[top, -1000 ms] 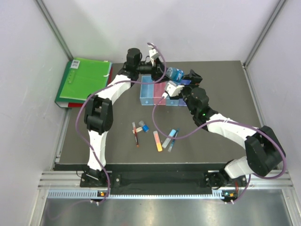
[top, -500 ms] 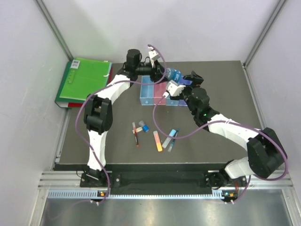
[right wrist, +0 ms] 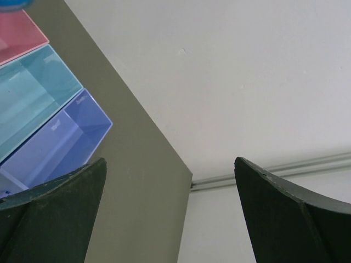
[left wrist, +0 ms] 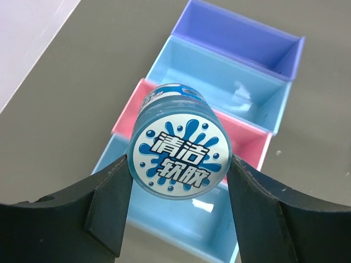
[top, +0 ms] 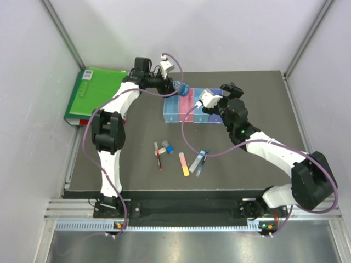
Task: Sort the stationery into containers
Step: Place the stationery in the storage box.
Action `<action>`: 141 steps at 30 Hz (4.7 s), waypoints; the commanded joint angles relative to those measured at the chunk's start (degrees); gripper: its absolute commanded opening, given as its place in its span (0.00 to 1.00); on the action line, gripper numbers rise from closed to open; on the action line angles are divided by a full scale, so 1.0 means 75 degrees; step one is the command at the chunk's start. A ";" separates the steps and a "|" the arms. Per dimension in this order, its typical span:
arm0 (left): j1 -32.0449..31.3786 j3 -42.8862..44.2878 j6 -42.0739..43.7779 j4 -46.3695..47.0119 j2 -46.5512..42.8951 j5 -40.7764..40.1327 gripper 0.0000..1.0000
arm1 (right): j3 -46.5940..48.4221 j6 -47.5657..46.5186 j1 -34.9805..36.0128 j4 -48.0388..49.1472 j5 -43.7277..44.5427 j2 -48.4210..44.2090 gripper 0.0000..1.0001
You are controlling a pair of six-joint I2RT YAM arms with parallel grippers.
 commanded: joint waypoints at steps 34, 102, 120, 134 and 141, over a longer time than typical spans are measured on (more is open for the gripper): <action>-0.0081 0.1986 0.3411 -0.3483 0.0745 -0.1852 0.00 | 0.0309 0.0037 -0.0265 0.0199 0.0089 -0.0424 1.00; -0.0585 0.1178 0.3294 -0.1398 0.0745 -0.3071 0.71 | 0.0520 0.0330 -0.0430 0.0046 -0.0005 -0.0037 1.00; -0.0585 0.0768 0.3188 -0.0684 0.0488 -0.3187 0.89 | 0.0590 0.0319 -0.0441 0.0034 -0.0040 0.0068 1.00; -0.0632 -0.0474 0.2861 0.1016 0.0078 -0.3833 0.88 | 0.0789 0.0342 -0.0453 -0.0024 -0.0064 0.0232 1.00; -0.0621 -0.0498 0.2965 0.0280 -0.0133 -0.3130 0.88 | 0.0742 0.0342 -0.0441 -0.0036 -0.0063 0.0233 1.00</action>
